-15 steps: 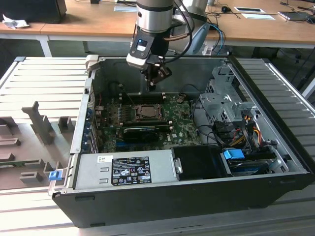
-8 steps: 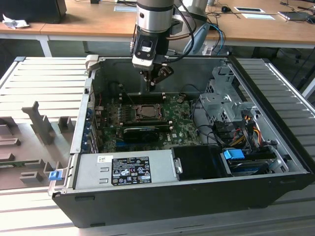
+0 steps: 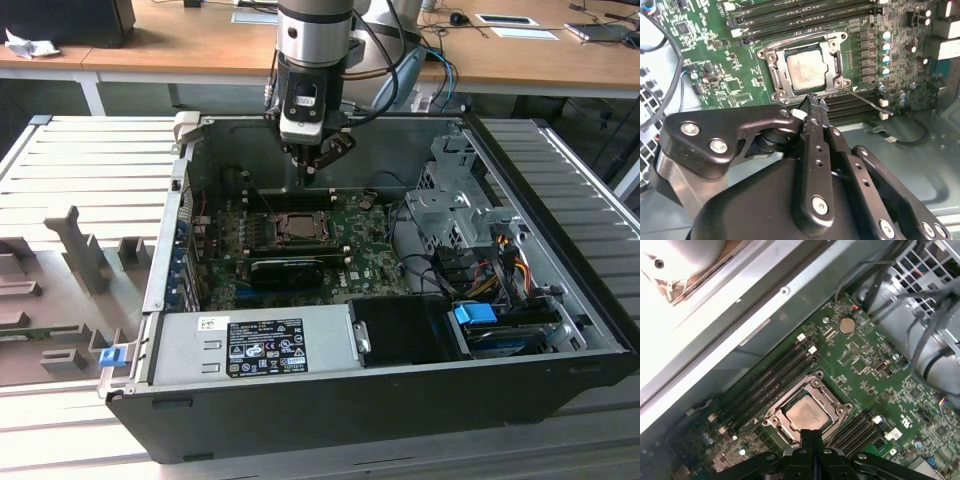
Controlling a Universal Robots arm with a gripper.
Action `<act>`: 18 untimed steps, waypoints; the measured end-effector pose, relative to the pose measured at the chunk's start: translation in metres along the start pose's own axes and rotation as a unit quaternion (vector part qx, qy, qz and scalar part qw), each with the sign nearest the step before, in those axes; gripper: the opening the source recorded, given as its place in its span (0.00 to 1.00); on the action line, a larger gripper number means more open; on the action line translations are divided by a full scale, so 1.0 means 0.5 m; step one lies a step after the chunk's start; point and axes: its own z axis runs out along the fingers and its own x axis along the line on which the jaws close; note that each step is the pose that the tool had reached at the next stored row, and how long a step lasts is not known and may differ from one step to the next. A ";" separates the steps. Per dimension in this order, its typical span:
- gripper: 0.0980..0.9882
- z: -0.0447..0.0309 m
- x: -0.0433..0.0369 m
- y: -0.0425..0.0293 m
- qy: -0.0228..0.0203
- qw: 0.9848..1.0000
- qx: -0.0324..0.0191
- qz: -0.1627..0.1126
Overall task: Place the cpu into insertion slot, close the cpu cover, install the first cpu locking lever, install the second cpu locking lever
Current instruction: 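Install the first cpu locking lever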
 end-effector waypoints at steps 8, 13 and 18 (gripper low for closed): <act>0.01 0.000 0.000 0.000 0.002 0.996 0.001 -0.090; 0.01 0.001 0.000 0.000 0.003 0.992 0.002 -0.126; 0.01 0.004 0.000 0.000 0.005 0.983 0.003 -0.181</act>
